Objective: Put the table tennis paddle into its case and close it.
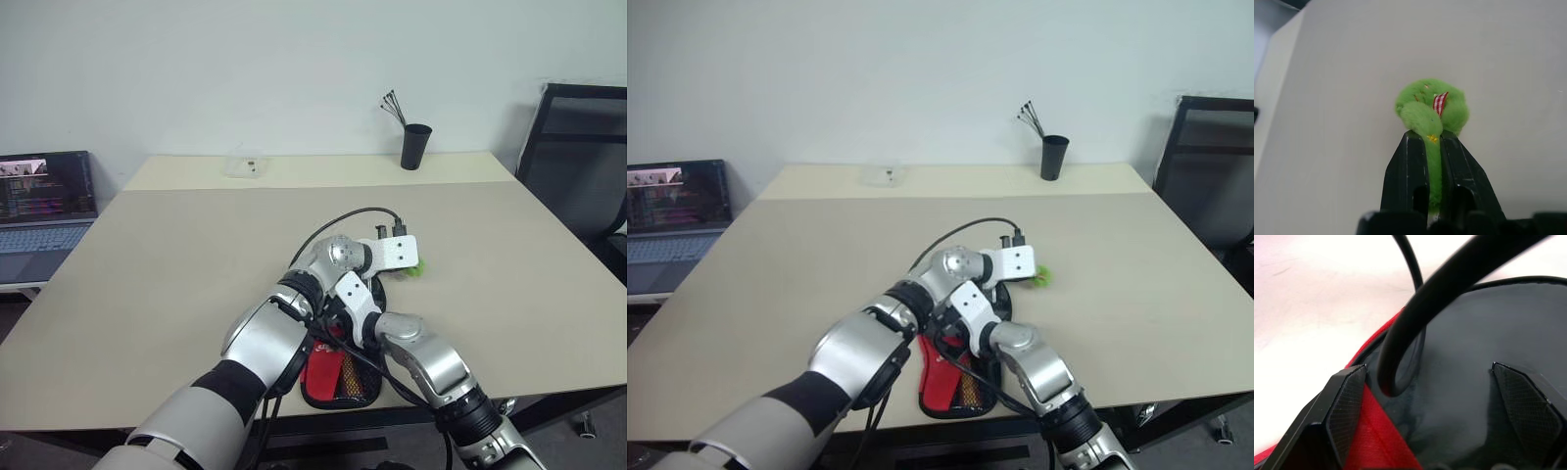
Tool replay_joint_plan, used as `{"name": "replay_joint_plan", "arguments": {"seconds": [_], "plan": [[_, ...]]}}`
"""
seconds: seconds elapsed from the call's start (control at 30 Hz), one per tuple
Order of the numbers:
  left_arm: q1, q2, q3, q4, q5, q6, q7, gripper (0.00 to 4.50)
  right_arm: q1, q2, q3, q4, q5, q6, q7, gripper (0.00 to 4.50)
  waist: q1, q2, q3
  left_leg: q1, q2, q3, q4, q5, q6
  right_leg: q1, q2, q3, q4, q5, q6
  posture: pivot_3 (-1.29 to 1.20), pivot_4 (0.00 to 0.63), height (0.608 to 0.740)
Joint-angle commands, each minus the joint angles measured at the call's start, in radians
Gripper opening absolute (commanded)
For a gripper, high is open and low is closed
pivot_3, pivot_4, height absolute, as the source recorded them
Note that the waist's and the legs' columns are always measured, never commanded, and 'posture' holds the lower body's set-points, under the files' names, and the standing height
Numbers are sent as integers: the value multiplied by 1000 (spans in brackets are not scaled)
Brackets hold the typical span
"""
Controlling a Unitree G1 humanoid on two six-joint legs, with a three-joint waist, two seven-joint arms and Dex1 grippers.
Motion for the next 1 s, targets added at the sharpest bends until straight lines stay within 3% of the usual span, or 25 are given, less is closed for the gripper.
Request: {"name": "replay_joint_plan", "arguments": {"seconds": [0.03,0.17,0.37,0.5,0.77,0.93,1.0], "plan": [[3,-28,10,-43,-29,-23,-60,924,15,3,26,76,-8,53,7,4500,0,0,0,0,0,0,0,0,0,0,0,0,0,0,0,0,150,740],[2,-23,43,-46,-64,16,-71,2405,1,3,22,93,-10,41,11,4500,-2,0,0,0,0,0,0,0,0,0,0,0,0,0,0,0,150,740],[0,39,130,-38,-120,159,83,4483,-31,-7,-5,119,-7,22,19,4500,-8,0,0,1,1,-1,0,0,0,0,1,0,1,0,0,0,150,740],[1,103,184,-40,-163,212,102,4483,-42,-14,-21,109,4,26,32,4500,-16,0,0,0,1,-1,0,0,0,0,1,0,1,0,0,0,150,740],[-33,246,430,-76,-391,329,98,4483,-17,-17,-68,12,57,100,39,4500,-20,0,0,0,1,-1,0,0,0,0,0,0,1,0,0,0,150,740],[11,353,538,-128,-505,440,92,4483,-12,-21,-118,-139,114,208,32,4500,-20,0,0,0,1,-1,0,0,0,0,0,0,0,0,0,0,150,740],[50,374,552,-182,-545,505,19,4483,-15,-33,-157,-218,156,266,38,4500,-21,0,0,0,1,-1,0,0,0,-1,0,0,1,0,0,0,150,740]]}}
